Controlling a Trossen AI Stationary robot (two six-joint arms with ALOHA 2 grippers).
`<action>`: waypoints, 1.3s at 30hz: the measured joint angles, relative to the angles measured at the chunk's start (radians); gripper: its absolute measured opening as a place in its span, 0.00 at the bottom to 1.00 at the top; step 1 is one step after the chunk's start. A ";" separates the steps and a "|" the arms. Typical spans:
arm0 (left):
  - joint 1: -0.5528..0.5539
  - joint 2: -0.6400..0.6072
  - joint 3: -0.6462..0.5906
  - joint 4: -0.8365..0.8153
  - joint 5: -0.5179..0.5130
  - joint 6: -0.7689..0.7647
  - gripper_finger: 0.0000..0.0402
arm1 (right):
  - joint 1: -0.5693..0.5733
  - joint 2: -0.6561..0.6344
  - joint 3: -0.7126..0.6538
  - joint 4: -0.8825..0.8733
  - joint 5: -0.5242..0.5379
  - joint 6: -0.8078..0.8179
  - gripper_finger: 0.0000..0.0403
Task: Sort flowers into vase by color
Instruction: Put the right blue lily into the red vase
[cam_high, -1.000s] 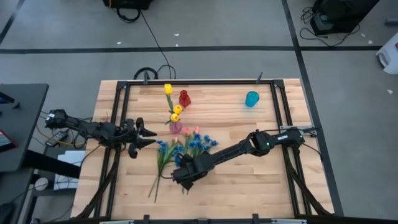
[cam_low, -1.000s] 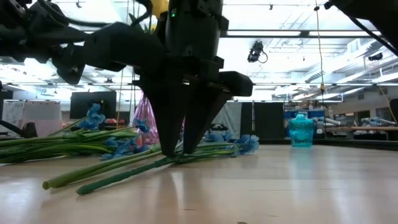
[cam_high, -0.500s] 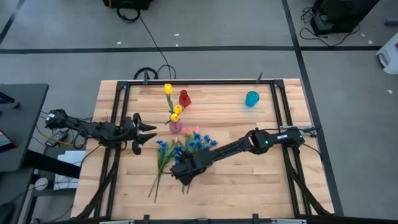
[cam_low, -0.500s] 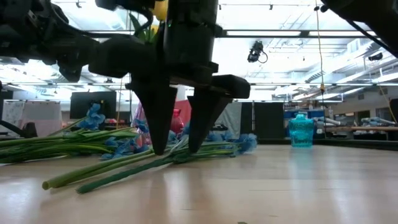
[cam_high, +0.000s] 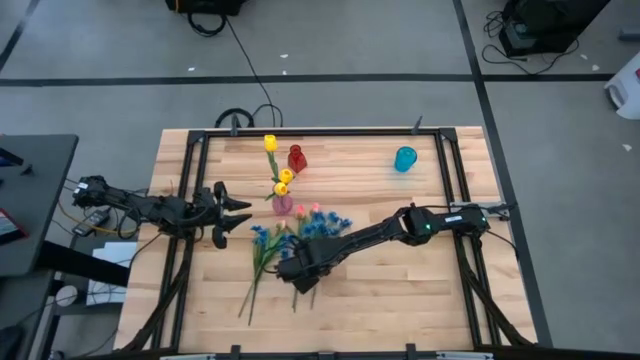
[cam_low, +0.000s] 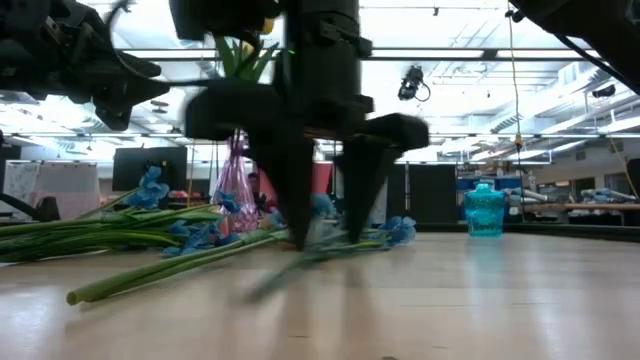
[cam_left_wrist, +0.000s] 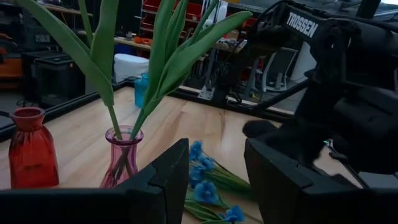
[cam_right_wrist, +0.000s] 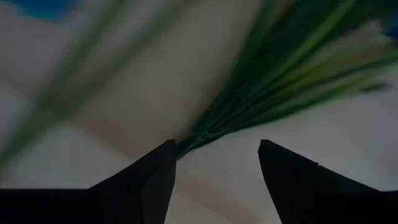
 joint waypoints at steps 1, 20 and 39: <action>0.000 0.000 0.000 0.000 0.000 0.000 0.41 | 0.000 0.000 0.000 -0.045 0.015 -0.002 0.60; 0.000 0.002 0.000 -0.002 0.001 -0.001 0.41 | -0.035 -0.051 -0.022 -0.107 -0.004 -0.090 0.53; 0.000 0.002 0.000 -0.001 0.003 -0.001 0.41 | -0.021 -0.055 -0.180 0.018 -0.100 -0.052 0.29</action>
